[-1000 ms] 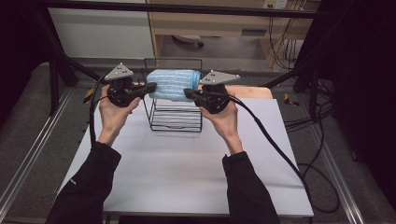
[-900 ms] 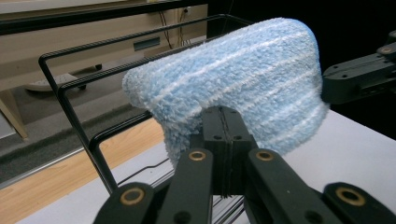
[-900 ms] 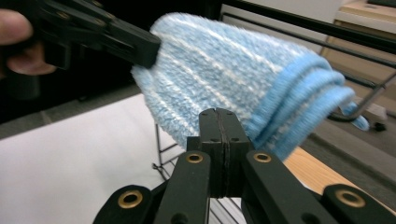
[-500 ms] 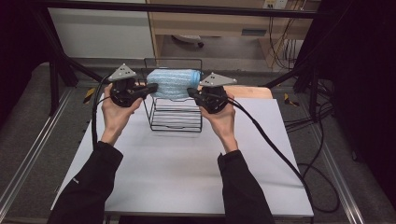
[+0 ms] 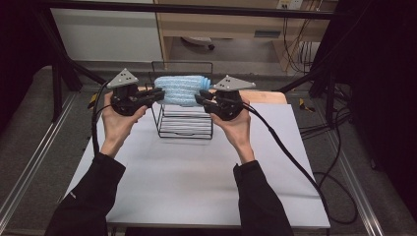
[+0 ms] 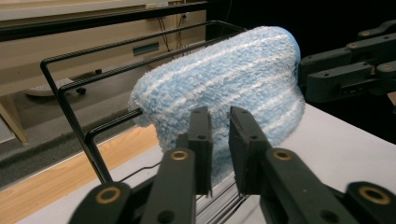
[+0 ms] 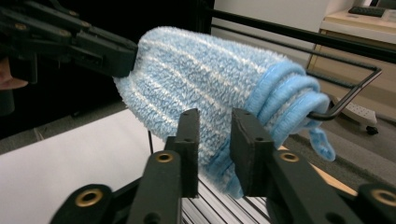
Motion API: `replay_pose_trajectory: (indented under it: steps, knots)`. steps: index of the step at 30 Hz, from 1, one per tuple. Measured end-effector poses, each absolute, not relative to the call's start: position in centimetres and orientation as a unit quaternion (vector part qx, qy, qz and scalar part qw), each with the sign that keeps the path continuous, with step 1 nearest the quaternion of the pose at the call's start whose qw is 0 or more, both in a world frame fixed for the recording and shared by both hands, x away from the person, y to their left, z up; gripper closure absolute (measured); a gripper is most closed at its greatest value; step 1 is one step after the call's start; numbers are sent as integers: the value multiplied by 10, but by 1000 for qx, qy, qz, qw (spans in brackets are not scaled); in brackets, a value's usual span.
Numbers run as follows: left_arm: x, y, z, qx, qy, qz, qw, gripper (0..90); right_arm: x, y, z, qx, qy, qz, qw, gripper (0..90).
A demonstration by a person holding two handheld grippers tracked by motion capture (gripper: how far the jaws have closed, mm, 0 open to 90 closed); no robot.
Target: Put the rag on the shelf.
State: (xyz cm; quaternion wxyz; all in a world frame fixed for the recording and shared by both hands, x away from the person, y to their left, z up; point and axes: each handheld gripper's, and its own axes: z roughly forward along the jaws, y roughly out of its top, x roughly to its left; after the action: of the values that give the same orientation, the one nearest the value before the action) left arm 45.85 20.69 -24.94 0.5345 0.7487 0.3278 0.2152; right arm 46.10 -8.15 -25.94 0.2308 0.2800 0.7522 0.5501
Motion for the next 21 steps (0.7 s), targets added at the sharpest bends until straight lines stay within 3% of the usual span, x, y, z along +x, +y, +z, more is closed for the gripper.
replay_pose_trajectory:
  steps: [21]
  knots:
    - [443,226,-247,740,337,236,533,455,447,-94,-237,282,742,564,227,354]
